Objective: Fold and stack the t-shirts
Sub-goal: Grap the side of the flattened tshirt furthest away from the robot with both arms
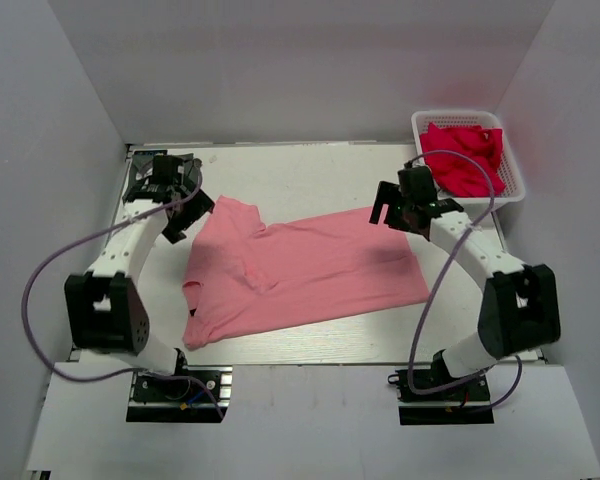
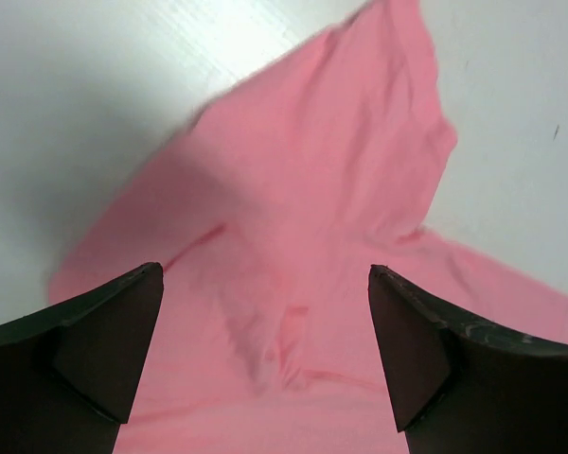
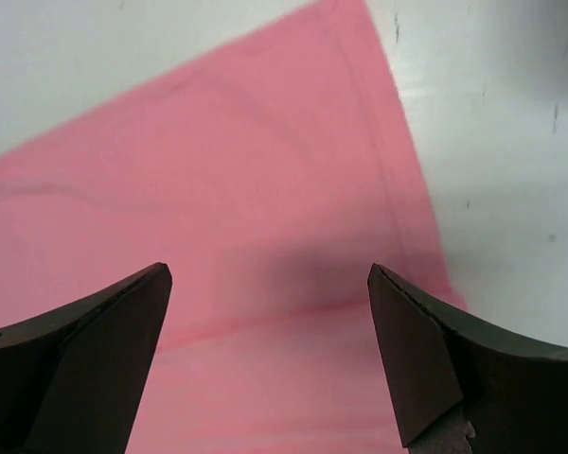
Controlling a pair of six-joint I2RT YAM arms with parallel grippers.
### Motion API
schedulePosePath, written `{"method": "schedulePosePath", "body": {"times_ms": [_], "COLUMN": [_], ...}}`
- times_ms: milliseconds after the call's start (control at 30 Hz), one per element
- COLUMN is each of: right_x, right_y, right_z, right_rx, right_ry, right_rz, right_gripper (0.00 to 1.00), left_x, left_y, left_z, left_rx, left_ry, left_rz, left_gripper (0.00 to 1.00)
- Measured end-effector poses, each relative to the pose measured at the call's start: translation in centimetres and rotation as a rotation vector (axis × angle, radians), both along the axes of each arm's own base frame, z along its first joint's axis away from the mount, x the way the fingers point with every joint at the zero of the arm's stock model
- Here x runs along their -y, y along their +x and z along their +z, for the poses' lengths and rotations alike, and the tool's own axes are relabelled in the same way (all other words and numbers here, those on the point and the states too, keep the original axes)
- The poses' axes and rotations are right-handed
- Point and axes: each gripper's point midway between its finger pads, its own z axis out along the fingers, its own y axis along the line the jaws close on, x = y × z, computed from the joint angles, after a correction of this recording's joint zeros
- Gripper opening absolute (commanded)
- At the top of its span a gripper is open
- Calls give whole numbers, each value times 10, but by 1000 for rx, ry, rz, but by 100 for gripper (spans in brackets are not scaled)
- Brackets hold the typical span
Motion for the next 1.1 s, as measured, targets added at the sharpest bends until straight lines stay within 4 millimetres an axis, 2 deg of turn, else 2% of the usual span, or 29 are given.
{"method": "schedulePosePath", "body": {"times_ms": [67, 200, 267, 333, 433, 533, 567, 633, 867, 933, 1100], "right_x": [1, 3, 5, 8, 14, 18, 20, 22, 30, 32, 33], "right_y": [24, 73, 94, 109, 121, 130, 133, 137, 140, 140, 140], "right_z": [-4, -16, -22, -28, -37, -43, -45, -51, -59, -59, -60], "right_rx": [-5, -27, -31, -35, -51, -60, -63, -71, -87, -87, -88], "right_ry": [-31, -91, -110, -124, -145, -153, -154, -157, -163, -165, -172], "right_rz": [-33, -89, -107, -120, -135, -146, -149, -154, -166, -167, -156], "right_gripper": [90, 90, 90, 90, 90, 90, 90, 90, 90, 90, 90], "left_x": [-3, -6, -6, -7, -5, 0, 3, 9, 32, 32, 24], "left_y": [32, 114, 140, 154, 170, 179, 181, 187, 186, 185, 195], "left_z": [-7, -28, -43, -62, -84, -100, -104, -111, -121, -123, -121], "left_rx": [-22, -25, -30, -53, -77, -71, -73, -74, -79, -86, -89], "left_ry": [35, 97, 118, 141, 165, 185, 194, 218, 284, 305, 357], "left_rz": [-9, -37, -60, -81, -127, -192, -214, -252, -341, -342, -312], "left_gripper": [99, 99, 96, 95, 84, 75, 67, 61, 56, 52, 52]}}
